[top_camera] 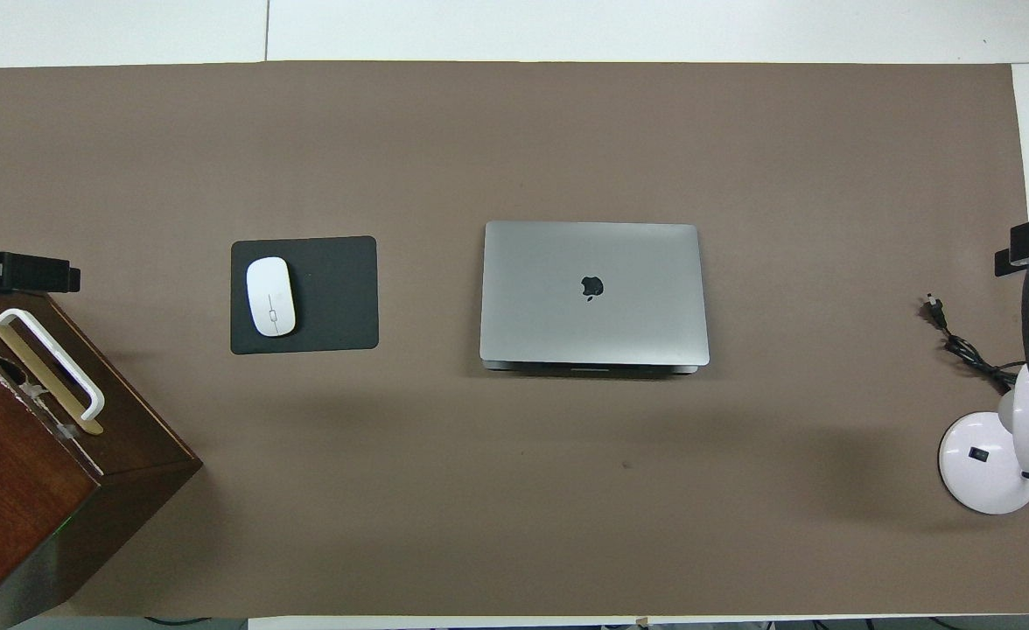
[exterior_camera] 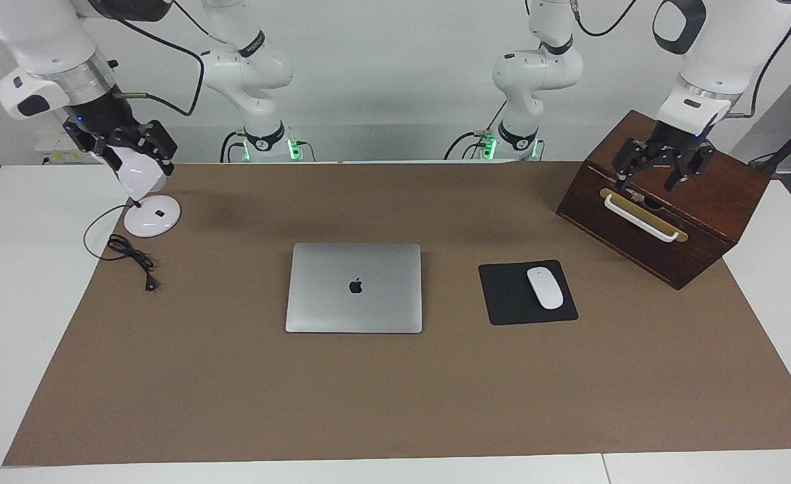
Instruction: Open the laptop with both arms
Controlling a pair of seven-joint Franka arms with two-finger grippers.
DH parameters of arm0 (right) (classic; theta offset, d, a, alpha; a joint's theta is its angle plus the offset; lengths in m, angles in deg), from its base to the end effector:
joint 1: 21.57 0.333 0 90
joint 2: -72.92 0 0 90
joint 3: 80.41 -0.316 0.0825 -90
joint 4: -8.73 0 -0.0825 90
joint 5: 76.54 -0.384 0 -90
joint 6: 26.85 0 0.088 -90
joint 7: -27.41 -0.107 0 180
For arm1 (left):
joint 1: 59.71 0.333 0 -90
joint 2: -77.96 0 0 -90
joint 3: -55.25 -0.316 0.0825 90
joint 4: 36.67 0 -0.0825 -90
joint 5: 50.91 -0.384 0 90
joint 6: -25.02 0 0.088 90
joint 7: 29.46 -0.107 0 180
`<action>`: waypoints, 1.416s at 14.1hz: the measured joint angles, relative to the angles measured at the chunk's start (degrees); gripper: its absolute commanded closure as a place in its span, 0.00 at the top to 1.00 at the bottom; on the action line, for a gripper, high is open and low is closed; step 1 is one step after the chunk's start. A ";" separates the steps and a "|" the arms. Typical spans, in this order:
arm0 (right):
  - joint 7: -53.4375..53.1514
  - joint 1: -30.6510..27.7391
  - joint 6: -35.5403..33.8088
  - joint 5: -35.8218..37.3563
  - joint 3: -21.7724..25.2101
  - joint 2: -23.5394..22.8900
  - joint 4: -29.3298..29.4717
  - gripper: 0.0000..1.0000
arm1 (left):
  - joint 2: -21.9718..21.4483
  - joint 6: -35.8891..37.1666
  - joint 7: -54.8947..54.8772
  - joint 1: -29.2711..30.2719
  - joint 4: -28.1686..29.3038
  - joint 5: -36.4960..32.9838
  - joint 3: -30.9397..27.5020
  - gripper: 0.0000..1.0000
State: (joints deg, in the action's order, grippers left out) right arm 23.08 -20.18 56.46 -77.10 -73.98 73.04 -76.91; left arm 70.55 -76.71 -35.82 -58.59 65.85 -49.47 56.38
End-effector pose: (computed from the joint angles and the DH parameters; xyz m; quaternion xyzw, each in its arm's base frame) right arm 0.5400 -0.0466 0.6511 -0.9965 0.0812 0.0193 0.0051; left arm 0.5306 -0.0029 0.6088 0.9968 -0.0536 0.0583 0.0079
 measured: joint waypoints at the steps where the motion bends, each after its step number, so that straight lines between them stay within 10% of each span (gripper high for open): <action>1: 0.00 0.00 0.00 0.00 0.00 0.04 0.00 1.00 | 0.00 -0.05 0.00 -0.01 0.00 0.00 0.07 1.00; 12: 3.07 -1.59 17.57 0.00 0.21 0.18 -6.77 1.00 | 0.00 -3.25 0.18 -0.83 -0.04 0.00 0.68 1.00; 13: 4.12 -2.16 19.16 0.00 0.23 -0.02 -7.15 1.00 | 0.00 -3.28 0.26 -0.83 -0.04 0.00 0.66 0.81; 15: 5.22 -3.44 22.79 0.00 0.25 -0.99 -7.92 1.00 | 0.00 -3.34 0.27 -0.81 -0.04 0.00 0.61 0.11; 20: 5.30 -3.68 34.83 -5.46 0.08 -5.22 -11.06 1.00 | 0.00 -3.35 0.27 -0.66 -0.04 0.00 0.07 0.00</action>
State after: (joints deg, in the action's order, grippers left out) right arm 28.38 -23.85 91.29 -82.56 -73.90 67.82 -87.96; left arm 70.55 -80.06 -35.55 -59.25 65.82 -49.47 56.45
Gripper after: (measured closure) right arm 0.000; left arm 0.700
